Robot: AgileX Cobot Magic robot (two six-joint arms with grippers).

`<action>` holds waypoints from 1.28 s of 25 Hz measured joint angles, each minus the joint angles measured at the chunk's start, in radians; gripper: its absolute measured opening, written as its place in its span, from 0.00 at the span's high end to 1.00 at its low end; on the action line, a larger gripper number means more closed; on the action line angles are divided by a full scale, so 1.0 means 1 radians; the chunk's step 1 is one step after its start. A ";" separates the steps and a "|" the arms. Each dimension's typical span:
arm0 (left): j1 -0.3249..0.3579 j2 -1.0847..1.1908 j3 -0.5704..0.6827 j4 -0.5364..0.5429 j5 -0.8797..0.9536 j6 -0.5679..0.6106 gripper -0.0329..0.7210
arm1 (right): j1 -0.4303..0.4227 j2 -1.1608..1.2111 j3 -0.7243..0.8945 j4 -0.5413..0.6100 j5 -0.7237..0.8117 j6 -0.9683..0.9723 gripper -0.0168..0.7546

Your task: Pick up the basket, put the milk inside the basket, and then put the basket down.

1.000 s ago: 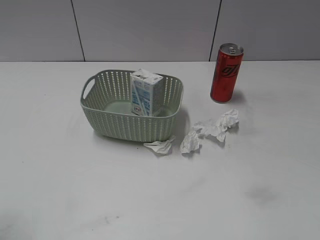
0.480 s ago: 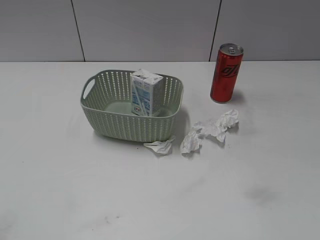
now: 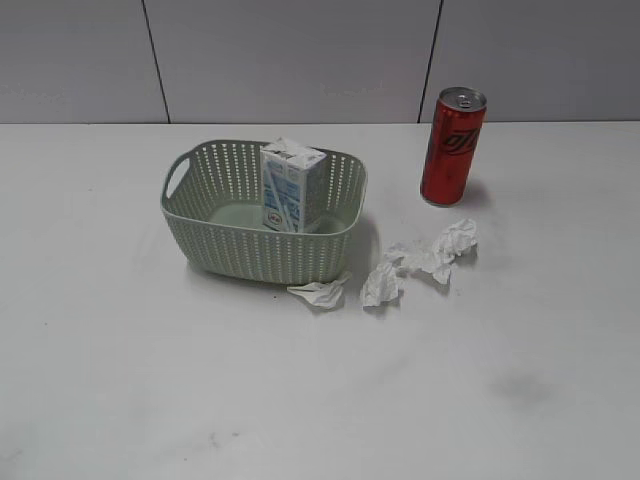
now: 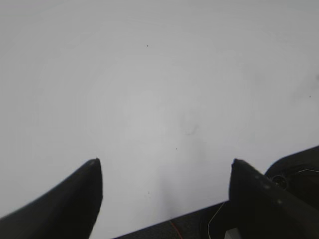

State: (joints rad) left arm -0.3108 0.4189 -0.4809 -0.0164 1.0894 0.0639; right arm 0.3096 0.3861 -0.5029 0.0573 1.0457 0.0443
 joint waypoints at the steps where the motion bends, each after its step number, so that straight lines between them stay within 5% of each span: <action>1: 0.000 0.000 0.000 0.000 0.000 0.000 0.18 | 0.000 0.000 0.000 0.000 0.000 0.000 0.21; 8: 0.038 -0.031 0.000 -0.003 -0.001 0.001 0.18 | -0.022 -0.009 0.000 0.008 -0.001 0.000 0.22; 17: 0.226 -0.238 0.000 -0.003 -0.003 0.001 0.18 | -0.259 -0.233 0.000 0.017 -0.002 0.000 0.22; 32: 0.336 -0.425 0.000 -0.004 0.002 0.001 0.18 | -0.275 -0.392 0.000 0.023 -0.002 0.001 0.22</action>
State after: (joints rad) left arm 0.0248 -0.0056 -0.4809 -0.0200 1.0910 0.0649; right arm 0.0350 -0.0055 -0.5026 0.0802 1.0441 0.0451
